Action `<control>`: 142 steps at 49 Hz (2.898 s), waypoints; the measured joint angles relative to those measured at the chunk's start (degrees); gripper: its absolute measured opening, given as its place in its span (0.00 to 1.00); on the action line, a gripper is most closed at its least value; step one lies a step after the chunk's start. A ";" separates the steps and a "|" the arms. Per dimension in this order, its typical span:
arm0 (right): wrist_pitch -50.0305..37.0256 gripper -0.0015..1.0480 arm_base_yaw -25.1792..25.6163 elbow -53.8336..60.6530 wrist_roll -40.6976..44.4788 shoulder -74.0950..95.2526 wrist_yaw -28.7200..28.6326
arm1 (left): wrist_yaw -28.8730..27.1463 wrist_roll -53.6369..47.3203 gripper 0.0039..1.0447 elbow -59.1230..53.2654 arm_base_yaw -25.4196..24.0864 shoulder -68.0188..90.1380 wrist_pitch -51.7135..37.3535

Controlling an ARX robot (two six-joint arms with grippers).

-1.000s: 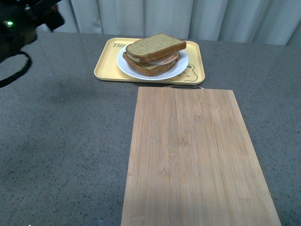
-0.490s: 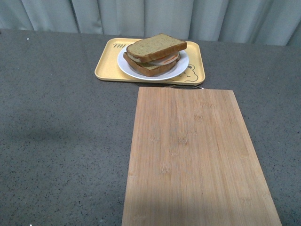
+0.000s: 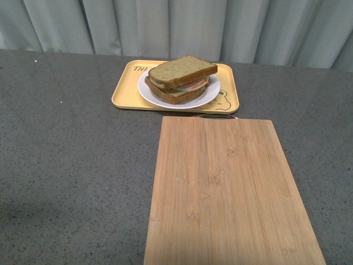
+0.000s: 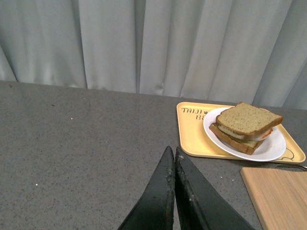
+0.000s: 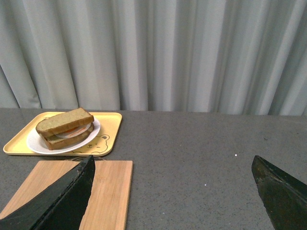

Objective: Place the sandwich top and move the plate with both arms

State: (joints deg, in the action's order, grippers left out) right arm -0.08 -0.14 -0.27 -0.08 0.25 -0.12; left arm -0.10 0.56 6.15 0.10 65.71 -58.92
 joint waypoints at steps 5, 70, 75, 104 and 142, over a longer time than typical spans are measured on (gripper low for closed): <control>0.00 0.91 0.00 0.00 0.00 0.00 0.00 | 0.09 -0.09 0.03 -2.01 0.00 -5.86 4.15; 0.00 0.91 0.00 0.00 0.00 0.00 0.00 | 0.09 -0.13 0.03 -5.14 0.00 -51.54 44.50; 0.00 0.91 0.00 0.00 0.00 0.00 0.00 | 0.09 -0.13 0.03 -5.14 0.00 -53.62 46.60; 0.00 0.91 0.00 0.00 0.00 0.00 0.00 | 0.11 -0.13 0.27 -5.11 0.00 -65.44 58.77; 0.00 0.91 0.00 0.00 0.00 0.00 0.00 | 0.09 -0.17 0.94 -5.11 0.00 -65.44 58.77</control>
State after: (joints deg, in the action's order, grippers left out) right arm -0.08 -0.14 -0.27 -0.08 0.25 -0.12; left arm -0.01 0.38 1.04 0.10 0.27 -0.14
